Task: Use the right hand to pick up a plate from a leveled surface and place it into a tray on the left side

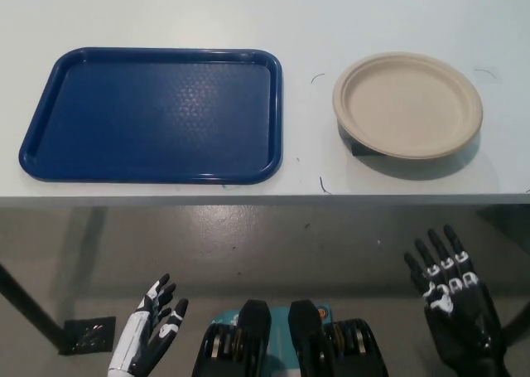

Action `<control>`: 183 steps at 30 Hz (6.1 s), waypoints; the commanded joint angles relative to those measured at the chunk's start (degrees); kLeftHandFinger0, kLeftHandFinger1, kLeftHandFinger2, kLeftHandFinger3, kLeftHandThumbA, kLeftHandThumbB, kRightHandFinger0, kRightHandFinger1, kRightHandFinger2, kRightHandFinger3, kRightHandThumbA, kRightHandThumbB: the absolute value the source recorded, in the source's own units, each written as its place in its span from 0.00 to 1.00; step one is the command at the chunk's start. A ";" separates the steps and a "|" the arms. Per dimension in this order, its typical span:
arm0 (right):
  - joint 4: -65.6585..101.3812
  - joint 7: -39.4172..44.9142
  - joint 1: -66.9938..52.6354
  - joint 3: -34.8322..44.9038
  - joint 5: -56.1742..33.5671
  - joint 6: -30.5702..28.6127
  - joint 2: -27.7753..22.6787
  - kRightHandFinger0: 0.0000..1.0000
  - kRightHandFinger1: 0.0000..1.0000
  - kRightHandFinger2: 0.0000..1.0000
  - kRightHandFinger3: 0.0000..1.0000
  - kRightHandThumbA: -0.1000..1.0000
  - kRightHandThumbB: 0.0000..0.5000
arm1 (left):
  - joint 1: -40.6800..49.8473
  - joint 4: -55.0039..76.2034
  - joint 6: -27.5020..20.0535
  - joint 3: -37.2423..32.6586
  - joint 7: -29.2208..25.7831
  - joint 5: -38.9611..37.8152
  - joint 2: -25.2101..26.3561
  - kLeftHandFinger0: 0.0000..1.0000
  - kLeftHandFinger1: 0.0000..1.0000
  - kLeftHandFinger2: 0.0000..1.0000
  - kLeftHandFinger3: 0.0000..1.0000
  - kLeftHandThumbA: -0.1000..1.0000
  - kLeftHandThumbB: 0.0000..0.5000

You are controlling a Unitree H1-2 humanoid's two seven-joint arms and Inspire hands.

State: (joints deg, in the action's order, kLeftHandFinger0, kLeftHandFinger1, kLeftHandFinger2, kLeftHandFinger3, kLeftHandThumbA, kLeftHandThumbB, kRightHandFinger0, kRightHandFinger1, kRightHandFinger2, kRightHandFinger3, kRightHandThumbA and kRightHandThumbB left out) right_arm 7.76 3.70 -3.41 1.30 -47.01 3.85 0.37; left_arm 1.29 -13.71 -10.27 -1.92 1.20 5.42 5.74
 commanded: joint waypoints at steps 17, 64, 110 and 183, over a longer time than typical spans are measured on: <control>6.77 -13.50 10.66 9.13 -27.31 8.58 6.59 1.00 1.00 1.00 1.00 1.00 0.65 | -0.57 3.94 -2.93 -0.32 -0.15 2.35 1.81 1.00 1.00 1.00 1.00 0.76 0.32; 1.62 -21.30 16.74 14.13 -24.68 9.95 10.54 1.00 1.00 1.00 1.00 1.00 0.64 | -0.98 3.62 -3.04 -0.10 -0.36 2.25 1.81 1.00 1.00 1.00 1.00 0.76 0.35; -15.98 -17.77 30.34 19.29 -19.50 8.30 9.60 1.00 1.00 1.00 1.00 1.00 0.74 | -0.65 3.20 -3.98 -0.03 -0.58 2.14 1.63 1.00 1.00 1.00 1.00 0.74 0.33; 2.18 -32.77 38.08 -0.85 3.54 23.08 13.15 0.00 0.33 0.69 0.87 0.34 0.00 | 2.04 3.52 -3.68 -0.99 1.01 1.44 1.76 1.00 1.00 1.00 1.00 0.75 0.31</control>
State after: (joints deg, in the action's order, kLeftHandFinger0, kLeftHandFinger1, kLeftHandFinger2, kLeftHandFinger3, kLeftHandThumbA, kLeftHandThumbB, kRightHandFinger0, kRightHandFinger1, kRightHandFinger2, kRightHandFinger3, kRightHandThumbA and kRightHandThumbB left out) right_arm 15.77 -27.67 27.27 3.12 -47.37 24.32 11.49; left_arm 3.14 -11.67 -12.22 -2.67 1.65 6.99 6.76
